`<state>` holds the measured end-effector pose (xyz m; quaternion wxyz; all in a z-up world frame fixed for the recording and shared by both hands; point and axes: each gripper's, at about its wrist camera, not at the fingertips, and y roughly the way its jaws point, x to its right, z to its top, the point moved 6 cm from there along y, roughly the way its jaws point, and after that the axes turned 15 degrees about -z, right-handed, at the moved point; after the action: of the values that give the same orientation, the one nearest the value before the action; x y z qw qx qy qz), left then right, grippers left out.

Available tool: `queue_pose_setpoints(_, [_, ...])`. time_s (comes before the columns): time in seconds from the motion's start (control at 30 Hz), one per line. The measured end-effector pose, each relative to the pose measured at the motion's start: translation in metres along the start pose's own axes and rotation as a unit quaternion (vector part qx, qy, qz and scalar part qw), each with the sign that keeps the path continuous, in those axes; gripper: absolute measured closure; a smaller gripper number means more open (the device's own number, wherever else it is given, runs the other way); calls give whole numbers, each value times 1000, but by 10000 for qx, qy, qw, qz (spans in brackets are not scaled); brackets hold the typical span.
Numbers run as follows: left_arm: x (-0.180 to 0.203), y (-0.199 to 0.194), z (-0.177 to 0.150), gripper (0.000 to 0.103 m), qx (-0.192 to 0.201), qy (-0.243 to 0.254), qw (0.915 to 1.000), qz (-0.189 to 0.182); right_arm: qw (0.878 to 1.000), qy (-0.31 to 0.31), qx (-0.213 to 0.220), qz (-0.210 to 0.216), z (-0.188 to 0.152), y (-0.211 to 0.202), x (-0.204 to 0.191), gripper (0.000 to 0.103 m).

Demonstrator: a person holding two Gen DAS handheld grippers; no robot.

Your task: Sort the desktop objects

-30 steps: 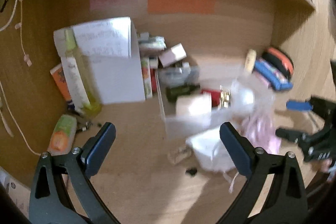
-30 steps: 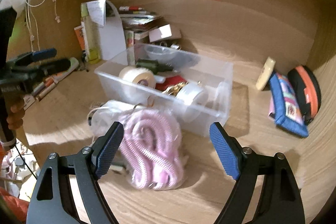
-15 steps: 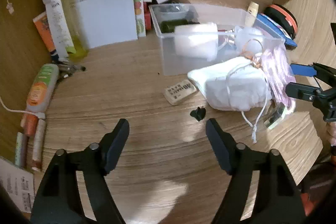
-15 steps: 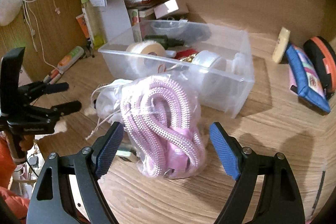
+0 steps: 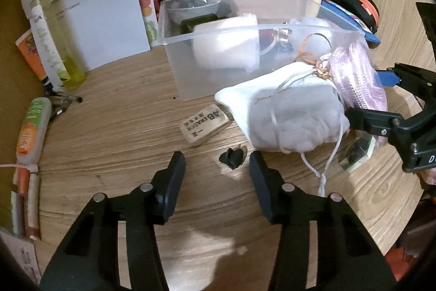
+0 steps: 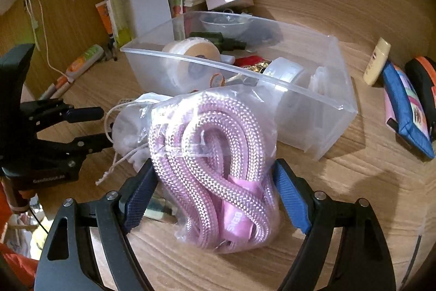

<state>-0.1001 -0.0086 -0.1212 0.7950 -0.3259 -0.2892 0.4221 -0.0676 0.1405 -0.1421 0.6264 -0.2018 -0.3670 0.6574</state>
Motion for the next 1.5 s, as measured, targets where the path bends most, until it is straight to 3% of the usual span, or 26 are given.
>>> queue_pose_setpoints(0.47, [8, 8, 0, 86, 63, 27, 10000, -14, 9997, 202, -18, 101, -4, 2, 11, 43])
queue_pose_setpoints(0.83, [9, 4, -2, 88, 223, -13, 9997, 113, 9985, 518, 113, 112, -8, -14, 32, 45])
queue_pose_setpoints(1.5, [8, -51, 31, 88, 1257, -114, 9917, 258, 9935, 931, 654, -50, 17, -58, 73, 45])
